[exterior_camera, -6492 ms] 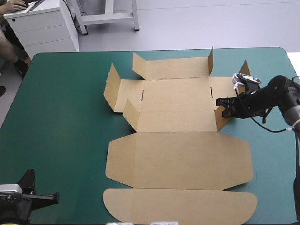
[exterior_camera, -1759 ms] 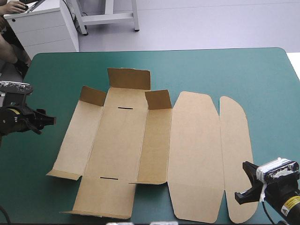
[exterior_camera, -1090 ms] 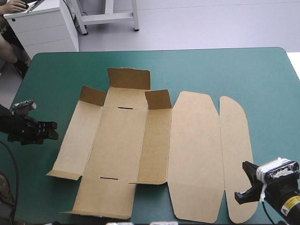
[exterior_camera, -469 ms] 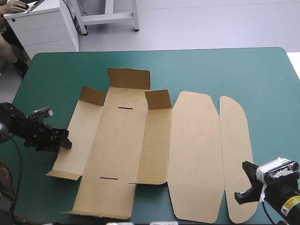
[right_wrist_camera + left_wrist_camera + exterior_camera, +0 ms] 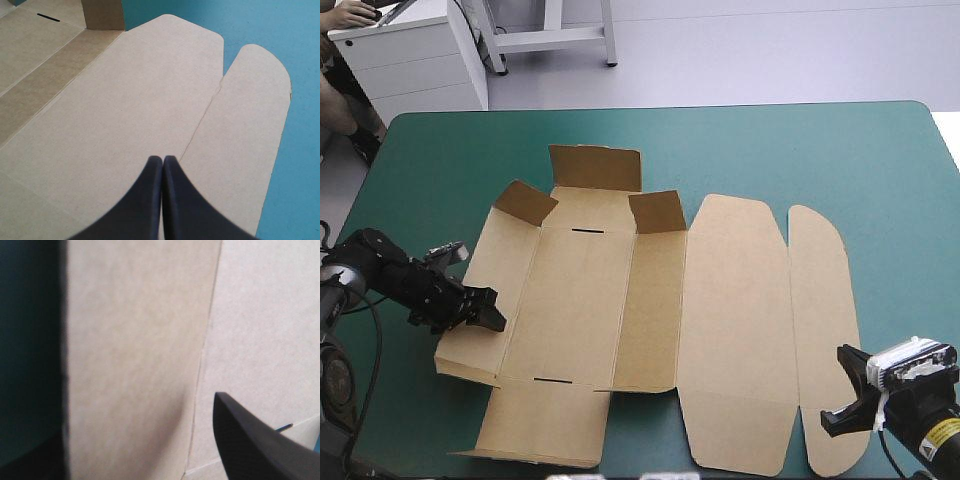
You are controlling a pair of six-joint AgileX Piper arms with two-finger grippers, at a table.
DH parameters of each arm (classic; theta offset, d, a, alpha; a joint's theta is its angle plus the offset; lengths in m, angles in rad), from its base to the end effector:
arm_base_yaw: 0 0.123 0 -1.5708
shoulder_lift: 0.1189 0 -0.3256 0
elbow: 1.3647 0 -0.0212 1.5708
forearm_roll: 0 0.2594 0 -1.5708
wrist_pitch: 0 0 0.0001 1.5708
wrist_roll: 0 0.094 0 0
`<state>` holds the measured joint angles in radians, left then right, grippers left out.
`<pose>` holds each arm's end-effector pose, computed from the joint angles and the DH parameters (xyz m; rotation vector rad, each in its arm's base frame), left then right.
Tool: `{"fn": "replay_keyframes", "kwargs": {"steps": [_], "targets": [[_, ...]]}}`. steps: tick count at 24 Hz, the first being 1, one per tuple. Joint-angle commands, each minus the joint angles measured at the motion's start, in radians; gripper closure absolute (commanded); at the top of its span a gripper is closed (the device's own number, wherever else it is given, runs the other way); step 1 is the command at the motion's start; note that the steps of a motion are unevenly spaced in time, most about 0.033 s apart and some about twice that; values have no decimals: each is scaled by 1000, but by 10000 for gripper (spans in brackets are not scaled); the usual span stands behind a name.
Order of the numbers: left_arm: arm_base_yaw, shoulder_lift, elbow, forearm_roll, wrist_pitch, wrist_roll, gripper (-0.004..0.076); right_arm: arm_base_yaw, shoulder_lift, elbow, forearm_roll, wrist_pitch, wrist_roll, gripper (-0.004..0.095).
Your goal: Fold the box
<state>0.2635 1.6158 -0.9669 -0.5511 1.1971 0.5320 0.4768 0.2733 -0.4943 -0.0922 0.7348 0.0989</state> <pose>0.2757 0.0269 0.2427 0.0208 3.0135 -0.8078 0.0252 0.0065 0.3076 -0.4046 1.9629 0.2645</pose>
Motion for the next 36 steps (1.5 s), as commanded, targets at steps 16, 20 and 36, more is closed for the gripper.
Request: {"fn": "replay_keyframes", "kwargs": {"steps": [16,20,36], "targets": [[-33,-123,8,9,96,-109,728,-4,10,-25,-10,-35,-17,928],[-38,-132,-28,18,96,-117,734,-4,10,-25,-10,-19,-17,928],[-559,-109,-484,787,86,-253,734,-4,-60,-5,0,-35,-13,926]]}}
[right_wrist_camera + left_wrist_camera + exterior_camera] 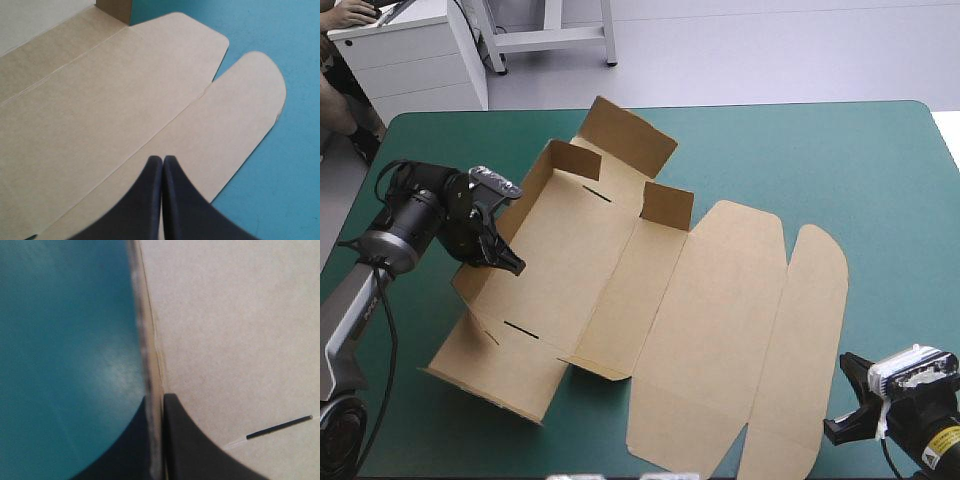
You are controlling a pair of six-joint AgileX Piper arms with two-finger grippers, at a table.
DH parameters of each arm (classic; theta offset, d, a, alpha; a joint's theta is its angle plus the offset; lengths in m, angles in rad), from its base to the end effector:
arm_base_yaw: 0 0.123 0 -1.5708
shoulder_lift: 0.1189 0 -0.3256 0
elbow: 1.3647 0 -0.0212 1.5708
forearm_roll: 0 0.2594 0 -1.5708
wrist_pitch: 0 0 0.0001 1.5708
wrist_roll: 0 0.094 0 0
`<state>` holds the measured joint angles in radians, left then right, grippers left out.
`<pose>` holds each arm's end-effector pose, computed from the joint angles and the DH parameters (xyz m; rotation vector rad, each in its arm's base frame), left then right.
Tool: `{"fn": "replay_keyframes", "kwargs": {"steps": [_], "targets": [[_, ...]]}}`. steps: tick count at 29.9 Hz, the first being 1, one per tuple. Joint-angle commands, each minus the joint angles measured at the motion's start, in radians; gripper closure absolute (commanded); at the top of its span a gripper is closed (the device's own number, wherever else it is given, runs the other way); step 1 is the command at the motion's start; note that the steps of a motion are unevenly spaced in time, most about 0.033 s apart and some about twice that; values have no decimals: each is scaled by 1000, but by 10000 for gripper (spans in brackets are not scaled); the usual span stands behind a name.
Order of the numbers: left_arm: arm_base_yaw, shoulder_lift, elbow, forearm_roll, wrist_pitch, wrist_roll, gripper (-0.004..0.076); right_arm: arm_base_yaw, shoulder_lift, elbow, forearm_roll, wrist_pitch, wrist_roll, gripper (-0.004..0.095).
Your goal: Fold the box
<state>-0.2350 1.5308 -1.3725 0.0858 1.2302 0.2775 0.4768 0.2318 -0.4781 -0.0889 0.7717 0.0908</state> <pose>0.3041 -0.0650 0.3600 0.7523 2.7710 0.1300 0.0181 0.0028 0.3001 -0.4106 1.9734 0.2596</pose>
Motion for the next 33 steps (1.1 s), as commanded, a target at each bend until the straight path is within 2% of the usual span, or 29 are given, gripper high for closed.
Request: {"fn": "replay_keyframes", "kwargs": {"steps": [1,6,11,15,21,33], "targets": [[-86,-18,-89,191,51,1,734,-4,-33,-17,-3,-64,-1,926],[-193,3,-98,377,-34,1,734,-4,-94,19,-3,-56,-1,926],[-292,5,-96,489,-161,-14,734,-4,-113,27,-3,-60,-15,926],[-377,5,-96,647,-223,-118,734,-4,-113,27,-3,-60,-15,927],[-486,5,-96,861,-260,-246,734,-4,-113,27,-3,-60,-15,927],[-561,5,-34,906,-358,-289,734,-4,-113,27,-2,-60,-15,928]]}}
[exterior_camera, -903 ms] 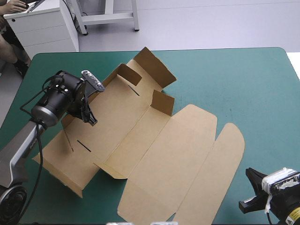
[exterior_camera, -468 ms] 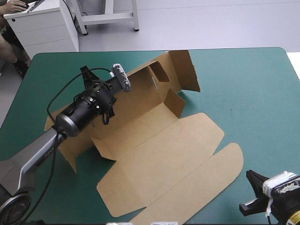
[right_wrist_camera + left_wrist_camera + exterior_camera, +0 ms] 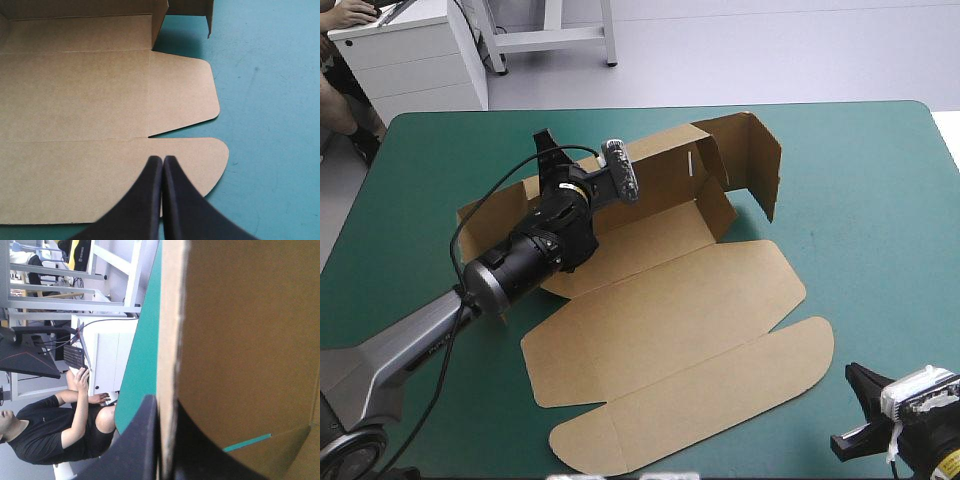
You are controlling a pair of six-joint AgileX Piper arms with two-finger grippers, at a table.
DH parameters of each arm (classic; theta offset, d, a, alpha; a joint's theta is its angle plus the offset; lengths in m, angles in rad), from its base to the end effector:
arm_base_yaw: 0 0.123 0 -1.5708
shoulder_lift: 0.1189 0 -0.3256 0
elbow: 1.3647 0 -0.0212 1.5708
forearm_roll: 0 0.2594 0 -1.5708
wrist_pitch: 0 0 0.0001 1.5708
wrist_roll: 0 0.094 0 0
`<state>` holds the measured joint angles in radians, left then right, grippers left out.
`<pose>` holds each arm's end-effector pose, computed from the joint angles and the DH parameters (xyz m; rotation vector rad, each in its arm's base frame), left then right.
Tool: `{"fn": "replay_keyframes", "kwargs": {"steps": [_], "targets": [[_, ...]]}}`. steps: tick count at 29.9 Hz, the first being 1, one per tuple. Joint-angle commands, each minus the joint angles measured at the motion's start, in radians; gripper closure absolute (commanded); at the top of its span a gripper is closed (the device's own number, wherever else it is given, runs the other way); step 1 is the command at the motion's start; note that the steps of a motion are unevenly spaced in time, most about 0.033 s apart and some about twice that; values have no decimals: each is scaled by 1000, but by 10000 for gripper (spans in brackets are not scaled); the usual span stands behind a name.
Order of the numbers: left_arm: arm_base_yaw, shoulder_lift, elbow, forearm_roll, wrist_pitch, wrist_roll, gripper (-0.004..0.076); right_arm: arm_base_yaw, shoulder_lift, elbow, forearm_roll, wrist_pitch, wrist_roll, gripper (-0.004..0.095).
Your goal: Fold the box
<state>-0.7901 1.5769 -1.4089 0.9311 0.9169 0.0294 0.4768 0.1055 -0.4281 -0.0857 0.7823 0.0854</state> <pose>0.2918 -0.2095 0.3972 1.2437 1.8349 0.7504 0.0021 -0.0053 0.2842 -0.3980 1.9096 0.2739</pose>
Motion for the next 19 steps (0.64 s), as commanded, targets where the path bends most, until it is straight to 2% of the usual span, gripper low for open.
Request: {"fn": "replay_keyframes", "kwargs": {"steps": [1,5,19], "targets": [[-6,-41,17,61,-56,-51,734,-4,13,-23,-5,-71,-9,928],[-6,-41,44,53,-108,-66,734,-4,13,-23,-5,-71,-9,928],[-161,-41,45,96,-171,-96,734,-4,13,-23,-5,-71,-9,928]]}}
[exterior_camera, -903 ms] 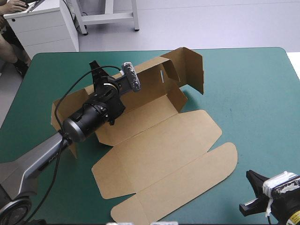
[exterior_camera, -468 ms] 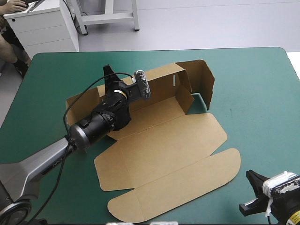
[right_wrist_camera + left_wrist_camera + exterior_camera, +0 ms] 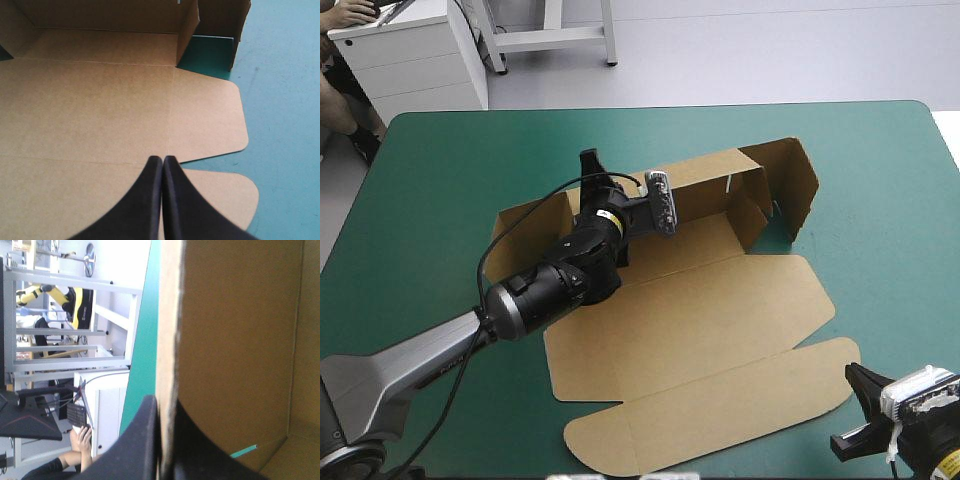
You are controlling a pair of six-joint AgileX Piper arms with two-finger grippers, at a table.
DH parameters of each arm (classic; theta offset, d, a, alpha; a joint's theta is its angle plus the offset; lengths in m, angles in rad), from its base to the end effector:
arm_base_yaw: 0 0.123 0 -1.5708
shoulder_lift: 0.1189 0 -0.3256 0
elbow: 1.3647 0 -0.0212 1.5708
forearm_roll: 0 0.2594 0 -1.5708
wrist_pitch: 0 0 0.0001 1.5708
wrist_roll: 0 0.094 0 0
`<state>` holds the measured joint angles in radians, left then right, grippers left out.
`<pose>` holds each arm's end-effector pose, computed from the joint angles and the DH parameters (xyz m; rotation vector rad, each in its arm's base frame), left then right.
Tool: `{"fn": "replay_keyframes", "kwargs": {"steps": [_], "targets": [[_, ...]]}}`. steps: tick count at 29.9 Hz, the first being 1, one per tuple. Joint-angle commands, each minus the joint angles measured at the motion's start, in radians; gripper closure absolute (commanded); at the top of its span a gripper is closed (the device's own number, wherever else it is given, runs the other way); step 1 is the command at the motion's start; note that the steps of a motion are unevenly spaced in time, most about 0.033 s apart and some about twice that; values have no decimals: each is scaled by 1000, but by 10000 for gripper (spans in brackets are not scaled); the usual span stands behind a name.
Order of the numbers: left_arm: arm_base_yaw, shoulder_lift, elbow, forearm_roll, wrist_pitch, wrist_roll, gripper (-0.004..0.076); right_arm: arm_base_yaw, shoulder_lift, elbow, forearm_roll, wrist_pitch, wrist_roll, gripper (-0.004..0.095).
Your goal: Fold the box
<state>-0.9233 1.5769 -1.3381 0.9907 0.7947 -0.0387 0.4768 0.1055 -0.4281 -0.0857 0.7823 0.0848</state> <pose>0.2618 -0.2530 0.3815 1.3698 1.6561 0.6265 0.0021 -0.0053 0.2842 -0.3985 1.9094 0.2735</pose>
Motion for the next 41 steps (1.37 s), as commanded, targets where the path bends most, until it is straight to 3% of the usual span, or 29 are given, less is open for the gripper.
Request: {"fn": "replay_keyframes", "kwargs": {"steps": [1,13,19,32,41], "targets": [[-36,-41,-25,36,-48,-30,734,-4,13,-23,-5,-71,-9,928],[-104,-41,-10,16,-16,-21,734,-4,13,-23,-5,-71,-9,928],[-104,-43,71,223,-18,-40,734,-4,13,-23,-5,-71,-9,927],[-104,-55,217,655,4,-362,734,-4,13,-23,-5,-71,-9,928],[-104,-59,243,710,-19,-461,734,-4,13,-23,-5,-71,-9,928]]}}
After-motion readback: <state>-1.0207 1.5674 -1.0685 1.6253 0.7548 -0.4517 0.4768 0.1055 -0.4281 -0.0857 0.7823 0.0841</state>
